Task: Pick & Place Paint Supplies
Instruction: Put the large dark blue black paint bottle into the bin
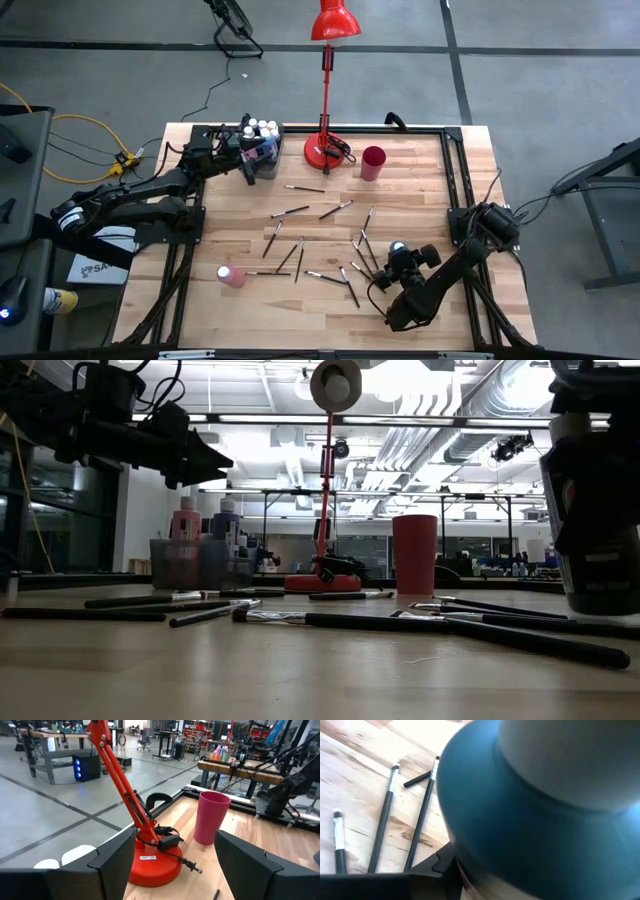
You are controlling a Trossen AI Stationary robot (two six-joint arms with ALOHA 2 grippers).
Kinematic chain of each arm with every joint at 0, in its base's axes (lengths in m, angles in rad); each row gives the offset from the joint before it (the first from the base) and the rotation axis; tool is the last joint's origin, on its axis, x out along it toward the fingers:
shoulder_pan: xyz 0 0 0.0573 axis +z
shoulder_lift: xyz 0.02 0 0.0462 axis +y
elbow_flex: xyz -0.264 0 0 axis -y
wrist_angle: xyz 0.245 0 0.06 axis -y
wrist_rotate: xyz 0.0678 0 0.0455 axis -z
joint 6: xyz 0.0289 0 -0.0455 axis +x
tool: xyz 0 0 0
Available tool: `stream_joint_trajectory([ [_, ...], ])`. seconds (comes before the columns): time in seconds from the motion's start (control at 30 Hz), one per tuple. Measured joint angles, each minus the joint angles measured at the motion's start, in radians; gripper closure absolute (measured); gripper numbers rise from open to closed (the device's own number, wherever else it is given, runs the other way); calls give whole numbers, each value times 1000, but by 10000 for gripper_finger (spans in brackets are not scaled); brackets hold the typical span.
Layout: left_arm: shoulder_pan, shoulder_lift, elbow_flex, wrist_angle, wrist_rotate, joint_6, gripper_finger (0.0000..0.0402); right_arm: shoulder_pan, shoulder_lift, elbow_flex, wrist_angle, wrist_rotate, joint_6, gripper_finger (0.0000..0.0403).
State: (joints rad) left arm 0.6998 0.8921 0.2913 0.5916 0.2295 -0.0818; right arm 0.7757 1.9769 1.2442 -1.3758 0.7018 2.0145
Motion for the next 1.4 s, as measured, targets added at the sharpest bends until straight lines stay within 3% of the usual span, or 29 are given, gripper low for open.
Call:
stream_joint_trajectory([
  [0.2, 0, 1, 10, 2, 46, -53, 135, -24, -126, 0, -5, 53, -169, 227],
  [0.4, 0, 1, 113, 3, 155, -54, 135, -134, -330, 0, 125, 67, -599, 226],
  [0.6, 0, 25, 307, -95, 236, 10, 135, -355, -507, 0, 390, -94, -1095, 226],
  [0.77, 0, 73, 497, -300, 289, 88, 135, -582, -575, 0, 601, -296, -1364, 226],
  [1.03, 0, 245, 721, -430, 432, 111, 135, -853, -568, 0, 839, -587, -1559, 225],
  [1.4, -111, 473, 822, -400, 502, 51, 135, -965, -547, 1, 1009, -660, -1665, 225],
])
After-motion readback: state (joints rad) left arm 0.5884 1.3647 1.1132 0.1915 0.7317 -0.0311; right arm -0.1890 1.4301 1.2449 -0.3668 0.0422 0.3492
